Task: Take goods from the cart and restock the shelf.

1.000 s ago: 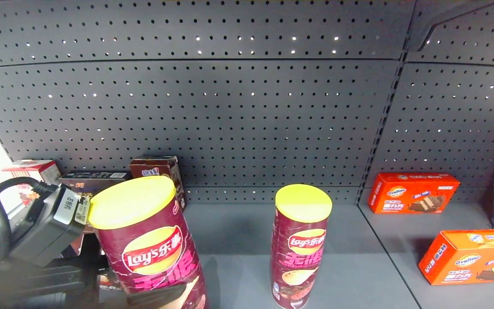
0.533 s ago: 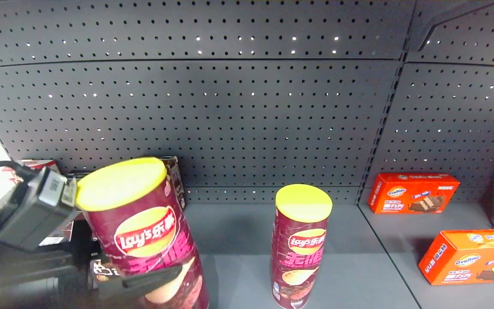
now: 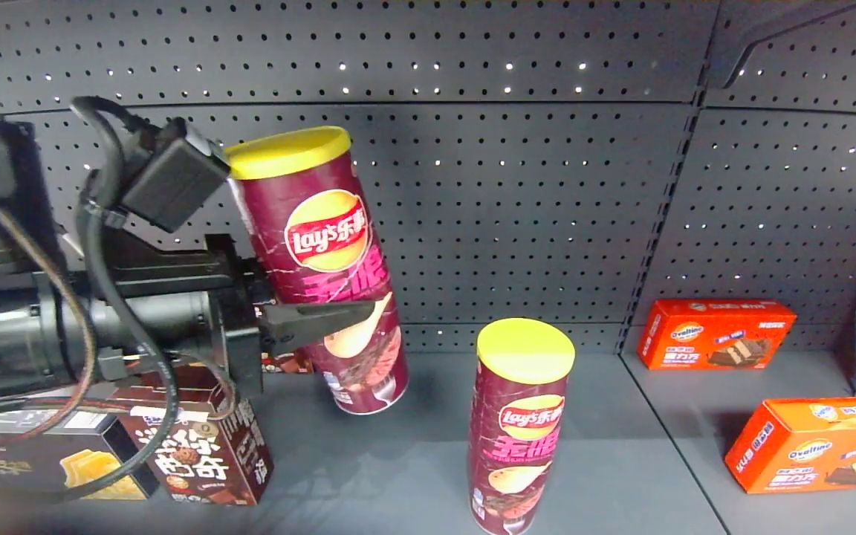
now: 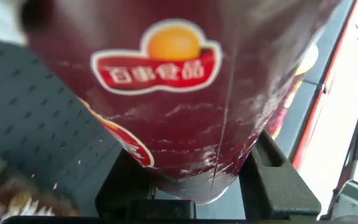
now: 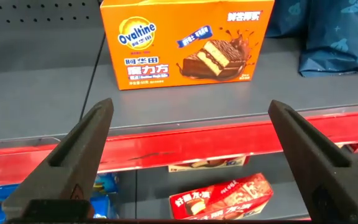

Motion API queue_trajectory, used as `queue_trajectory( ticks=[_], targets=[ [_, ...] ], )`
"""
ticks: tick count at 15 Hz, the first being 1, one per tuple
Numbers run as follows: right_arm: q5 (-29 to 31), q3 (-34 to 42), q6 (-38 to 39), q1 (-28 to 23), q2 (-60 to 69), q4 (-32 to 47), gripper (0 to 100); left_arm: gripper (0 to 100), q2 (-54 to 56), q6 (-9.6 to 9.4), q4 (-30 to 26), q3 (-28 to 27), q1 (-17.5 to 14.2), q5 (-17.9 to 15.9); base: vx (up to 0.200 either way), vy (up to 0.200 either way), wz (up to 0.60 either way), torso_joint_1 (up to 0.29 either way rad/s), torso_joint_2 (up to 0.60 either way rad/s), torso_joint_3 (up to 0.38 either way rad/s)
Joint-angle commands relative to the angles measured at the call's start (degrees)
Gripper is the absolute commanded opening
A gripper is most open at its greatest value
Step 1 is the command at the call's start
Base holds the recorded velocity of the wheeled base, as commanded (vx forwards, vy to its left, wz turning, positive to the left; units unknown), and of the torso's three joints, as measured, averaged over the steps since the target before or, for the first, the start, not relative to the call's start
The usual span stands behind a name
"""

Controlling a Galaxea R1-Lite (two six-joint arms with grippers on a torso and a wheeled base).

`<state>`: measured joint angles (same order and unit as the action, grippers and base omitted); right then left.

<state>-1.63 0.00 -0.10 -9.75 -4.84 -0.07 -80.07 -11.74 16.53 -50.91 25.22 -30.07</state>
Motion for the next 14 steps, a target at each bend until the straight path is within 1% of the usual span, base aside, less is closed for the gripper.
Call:
queue_trajectory(
  ticks=[1, 4, 5, 6, 7, 8, 10, 11, 12, 13, 14],
  targets=[
    [0.0, 0.0, 0.0, 0.0, -0.3, 0.0, 100, 0, -7.1, -1.80, 0.3, -0.9, 0.3, -2.8, 0.000, 0.000, 0.00, 0.000, 0.00, 0.000],
    [0.0, 0.0, 0.0, 0.0, -0.3, 0.0, 100, 0, -12.3, -2.32, 0.3, -3.5, 0.0, -5.9, 0.000, 0.000, 0.00, 0.000, 0.00, 0.000],
    [0.0, 0.0, 0.0, 0.0, -0.3, 0.0, 100, 0, -14.1, -2.59, 0.1, -5.6, 0.0, -6.8, 0.000, 0.000, 0.00, 0.000, 0.00, 0.000],
    [0.1, 0.0, 0.0, 0.0, -0.3, 0.0, 100, 0, -15.6, -3.11, 0.0, -6.9, 0.0, -6.8, 0.000, 0.000, 0.00, 0.000, 0.00, 0.000],
    [0.1, 0.0, 0.0, 0.0, -0.3, 0.0, 100, 0, -18.5, -4.61, 0.0, -9.1, -0.2, -6.8, 0.000, 0.000, 0.00, 0.000, 0.00, 0.000],
    [0.0, 0.0, 0.0, 0.0, -0.3, 0.0, 100, 0, -21.2, -5.49, -0.2, -11.2, -0.3, -6.8, 0.000, 0.000, 0.00, 0.000, 0.00, 0.000],
    [0.0, 0.0, 0.0, 0.0, -0.3, 0.0, 100, 0, -24.2, -5.75, -0.1, -12.8, -0.3, -6.9, 0.000, 0.000, 0.00, 0.000, 0.00, 0.000],
    [0.0, 0.0, -0.1, 0.0, -0.3, 0.0, 100, 0, -25.1, -6.19, -0.1, -13.1, -0.3, -6.9, 0.000, 0.000, 0.00, 0.000, 0.00, 0.000],
    [0.0, 0.0, 0.0, 0.0, -0.3, 0.0, 100, 0, -26.5, -7.60, 0.0, -13.7, -0.4, -6.9, 0.000, 0.000, 0.00, 0.000, 0.00, 0.000],
    [0.0, 0.0, 0.0, 0.0, -0.3, 0.0, 100, 0, -26.6, -7.86, 0.0, -13.9, -0.4, -7.0, 0.000, 0.000, 0.00, 0.000, 0.00, 0.000],
    [0.0, 0.0, 0.0, 0.0, -0.3, 0.0, 100, 0, -28.7, -8.30, -0.1, -15.4, -0.4, -7.0, 0.000, 0.000, 0.00, 0.000, 0.00, 0.000]
  ],
)
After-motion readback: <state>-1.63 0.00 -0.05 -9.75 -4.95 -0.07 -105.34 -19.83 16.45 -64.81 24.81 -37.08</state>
